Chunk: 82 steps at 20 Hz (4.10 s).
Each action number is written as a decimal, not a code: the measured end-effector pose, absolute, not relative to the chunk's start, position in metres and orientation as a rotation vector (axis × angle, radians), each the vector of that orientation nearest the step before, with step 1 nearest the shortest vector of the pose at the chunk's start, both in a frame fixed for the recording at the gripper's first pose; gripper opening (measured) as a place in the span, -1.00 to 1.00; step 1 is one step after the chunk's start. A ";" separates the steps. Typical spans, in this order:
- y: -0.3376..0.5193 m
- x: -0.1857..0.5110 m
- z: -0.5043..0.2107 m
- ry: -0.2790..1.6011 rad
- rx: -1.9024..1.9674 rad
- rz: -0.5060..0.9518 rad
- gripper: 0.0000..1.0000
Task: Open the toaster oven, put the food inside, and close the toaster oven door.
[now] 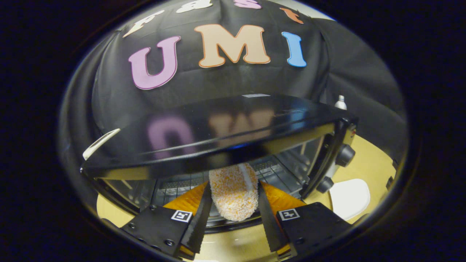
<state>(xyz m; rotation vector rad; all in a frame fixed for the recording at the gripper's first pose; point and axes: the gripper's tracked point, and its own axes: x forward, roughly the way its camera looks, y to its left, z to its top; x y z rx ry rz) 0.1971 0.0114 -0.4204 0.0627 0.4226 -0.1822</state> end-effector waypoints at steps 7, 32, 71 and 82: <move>0.014 0.207 -0.431 0.454 0.055 -0.180 0.54; 0.010 -0.077 -0.461 0.633 -0.199 -0.165 0.95; 0.006 -0.004 -0.412 0.594 -0.312 -0.205 0.98; 0.042 0.066 -0.345 0.413 -0.106 -0.074 0.98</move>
